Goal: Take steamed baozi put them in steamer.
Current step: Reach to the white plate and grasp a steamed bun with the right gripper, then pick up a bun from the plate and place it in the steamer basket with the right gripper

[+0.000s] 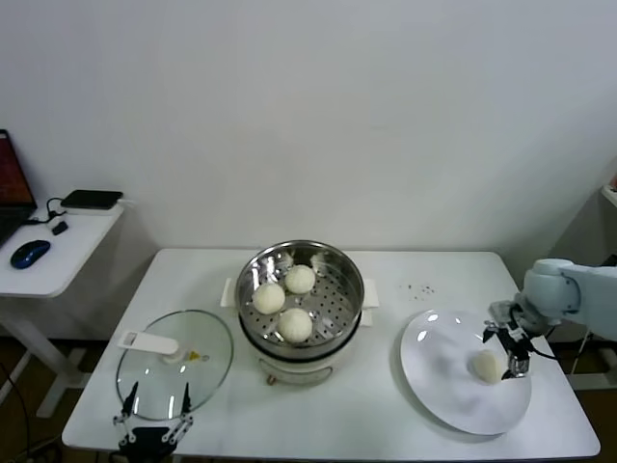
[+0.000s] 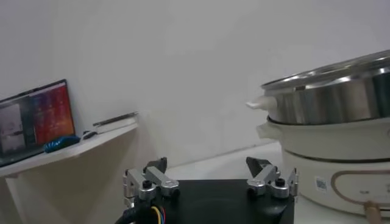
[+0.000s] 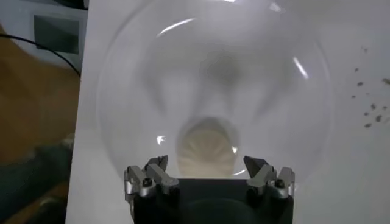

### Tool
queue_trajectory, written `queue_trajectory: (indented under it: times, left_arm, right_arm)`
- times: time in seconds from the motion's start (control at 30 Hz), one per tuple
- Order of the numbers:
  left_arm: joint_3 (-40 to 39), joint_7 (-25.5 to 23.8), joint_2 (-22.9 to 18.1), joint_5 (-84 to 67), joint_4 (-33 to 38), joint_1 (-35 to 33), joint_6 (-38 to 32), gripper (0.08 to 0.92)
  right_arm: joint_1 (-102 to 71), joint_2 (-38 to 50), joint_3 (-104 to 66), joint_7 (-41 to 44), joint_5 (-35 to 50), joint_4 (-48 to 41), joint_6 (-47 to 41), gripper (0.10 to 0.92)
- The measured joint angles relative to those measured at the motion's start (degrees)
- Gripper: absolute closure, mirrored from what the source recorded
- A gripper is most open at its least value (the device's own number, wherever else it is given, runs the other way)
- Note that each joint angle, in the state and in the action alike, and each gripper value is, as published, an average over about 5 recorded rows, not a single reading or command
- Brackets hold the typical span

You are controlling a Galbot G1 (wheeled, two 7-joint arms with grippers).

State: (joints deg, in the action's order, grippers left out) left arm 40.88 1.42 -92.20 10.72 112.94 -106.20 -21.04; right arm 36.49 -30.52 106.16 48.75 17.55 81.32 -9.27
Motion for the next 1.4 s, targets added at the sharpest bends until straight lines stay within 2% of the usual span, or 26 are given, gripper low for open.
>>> queue_trajectory:
  times: [0.7, 1.1, 1.2, 1.4]
  left_arm:
    - [-0.22, 0.38, 0.00, 0.72, -0.35, 0.12, 0.09, 0.177]
    - [-0.17, 0.41, 0.00, 0.67, 0.33, -0.15, 0.28, 0.177]
    - [-0.16, 0.40, 0.00, 0.64, 0.48, -0.16, 0.34, 0.177]
    - [-0.52, 0.35, 0.00, 0.76, 0.37, -0.03, 0.32, 0.177]
  right_arm:
    - [-10.06, 1.10, -9.79, -1.72, -3.40, -5.10, 1.87, 0.208]
    - [-10.52, 1.46, -10.47, -1.48, -3.60, -4.35, 1.48, 0.435]
    - [-9.75, 1.43, -9.93, -1.33, -3.00, -3.77, 1.27, 0.460]
    - [-3.86, 0.26, -5.81, -0.42, 0.20, -1.61, 0.55, 0.460]
